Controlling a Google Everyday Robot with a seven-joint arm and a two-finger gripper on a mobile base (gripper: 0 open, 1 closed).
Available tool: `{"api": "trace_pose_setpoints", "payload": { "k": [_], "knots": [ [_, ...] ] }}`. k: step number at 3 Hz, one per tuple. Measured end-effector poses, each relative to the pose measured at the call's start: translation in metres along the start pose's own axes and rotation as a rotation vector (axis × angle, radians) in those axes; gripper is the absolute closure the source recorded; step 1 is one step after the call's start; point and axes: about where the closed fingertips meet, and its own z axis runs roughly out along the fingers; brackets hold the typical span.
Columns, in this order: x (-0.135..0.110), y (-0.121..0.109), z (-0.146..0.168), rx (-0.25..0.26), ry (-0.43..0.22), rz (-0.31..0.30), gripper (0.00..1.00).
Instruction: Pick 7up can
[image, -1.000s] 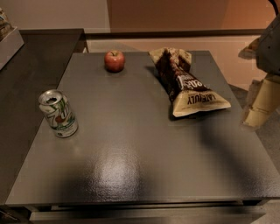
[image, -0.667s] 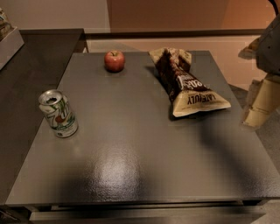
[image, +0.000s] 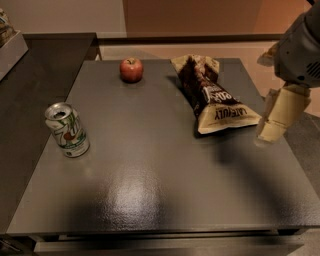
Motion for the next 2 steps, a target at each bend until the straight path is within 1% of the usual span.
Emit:
{"api": "trace_pose_setpoints", "payload": {
  "k": [1,2],
  "knots": [
    [-0.037,-0.001,0.014,-0.003,-0.061,-0.019,0.0],
    [-0.079,-0.004,0.031,-0.021,-0.133,-0.053,0.0]
  ]
}}
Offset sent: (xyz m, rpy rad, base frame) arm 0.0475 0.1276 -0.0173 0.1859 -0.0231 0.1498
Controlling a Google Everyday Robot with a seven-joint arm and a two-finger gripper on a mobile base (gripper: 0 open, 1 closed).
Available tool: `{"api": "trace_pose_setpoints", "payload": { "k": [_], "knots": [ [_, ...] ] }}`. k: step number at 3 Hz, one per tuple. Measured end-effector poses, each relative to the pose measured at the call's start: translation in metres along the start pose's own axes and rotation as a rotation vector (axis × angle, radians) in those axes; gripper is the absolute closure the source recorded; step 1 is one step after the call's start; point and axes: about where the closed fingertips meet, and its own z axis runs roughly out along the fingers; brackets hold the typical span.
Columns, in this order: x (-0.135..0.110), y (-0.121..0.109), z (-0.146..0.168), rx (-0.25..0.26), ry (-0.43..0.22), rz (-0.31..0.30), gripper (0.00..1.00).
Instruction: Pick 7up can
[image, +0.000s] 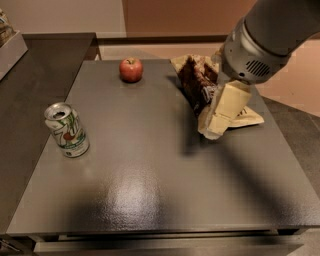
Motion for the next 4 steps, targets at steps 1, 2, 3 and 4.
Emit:
{"api": "trace_pose_setpoints", "payload": {
  "k": [1,2,3,4],
  "knots": [
    [-0.038,0.002,0.025,-0.036,-0.081,-0.048,0.0],
    [-0.075,0.009,0.049,-0.077,-0.159,-0.101,0.0],
    [-0.11,0.017,0.068,-0.119,-0.231,-0.141,0.0],
    [-0.145,0.031,0.086,-0.163,-0.299,-0.179,0.0]
  ]
}}
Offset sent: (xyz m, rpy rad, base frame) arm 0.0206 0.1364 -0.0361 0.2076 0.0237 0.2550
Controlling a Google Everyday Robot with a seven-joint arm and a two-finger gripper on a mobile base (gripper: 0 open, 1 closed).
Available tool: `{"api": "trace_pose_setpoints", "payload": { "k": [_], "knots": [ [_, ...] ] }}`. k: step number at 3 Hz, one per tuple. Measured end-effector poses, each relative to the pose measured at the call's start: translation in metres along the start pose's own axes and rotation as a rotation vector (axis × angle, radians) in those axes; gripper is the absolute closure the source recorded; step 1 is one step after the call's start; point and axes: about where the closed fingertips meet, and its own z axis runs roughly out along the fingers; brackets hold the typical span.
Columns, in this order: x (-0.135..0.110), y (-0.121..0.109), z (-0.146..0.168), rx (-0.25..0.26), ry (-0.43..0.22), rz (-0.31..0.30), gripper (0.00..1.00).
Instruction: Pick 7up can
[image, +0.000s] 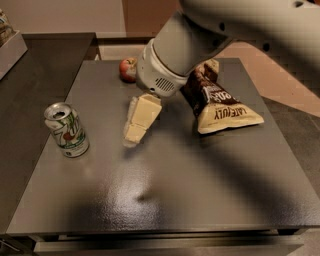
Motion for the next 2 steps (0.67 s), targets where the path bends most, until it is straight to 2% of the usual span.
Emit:
{"api": "trace_pose_setpoints", "payload": {
  "k": [2],
  "knots": [
    [-0.042,0.011,0.051,-0.076,-0.083,-0.048,0.0]
  ]
}}
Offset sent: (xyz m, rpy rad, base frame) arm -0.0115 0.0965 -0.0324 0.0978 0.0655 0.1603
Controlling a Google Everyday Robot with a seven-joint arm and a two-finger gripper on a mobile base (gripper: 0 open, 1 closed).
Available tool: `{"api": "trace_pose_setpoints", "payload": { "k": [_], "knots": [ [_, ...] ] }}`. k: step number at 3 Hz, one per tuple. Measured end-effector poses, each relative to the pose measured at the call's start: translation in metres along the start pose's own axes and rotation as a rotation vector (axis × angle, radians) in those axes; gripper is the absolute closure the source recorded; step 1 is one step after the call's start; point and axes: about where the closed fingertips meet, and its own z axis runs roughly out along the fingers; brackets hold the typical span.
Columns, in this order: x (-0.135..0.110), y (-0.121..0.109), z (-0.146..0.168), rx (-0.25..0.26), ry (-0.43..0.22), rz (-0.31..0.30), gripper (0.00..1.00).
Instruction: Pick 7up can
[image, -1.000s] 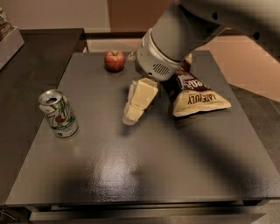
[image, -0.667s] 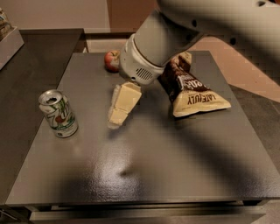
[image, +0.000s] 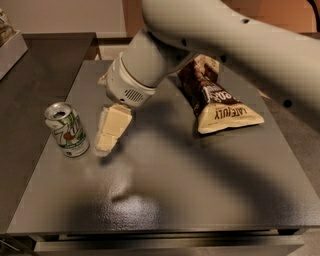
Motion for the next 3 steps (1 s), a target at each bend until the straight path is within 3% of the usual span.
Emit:
{"api": "trace_pose_setpoints", "payload": {
  "k": [3],
  "knots": [
    [-0.035,-0.008,0.053,-0.093,-0.069,-0.064,0.0]
  ]
}}
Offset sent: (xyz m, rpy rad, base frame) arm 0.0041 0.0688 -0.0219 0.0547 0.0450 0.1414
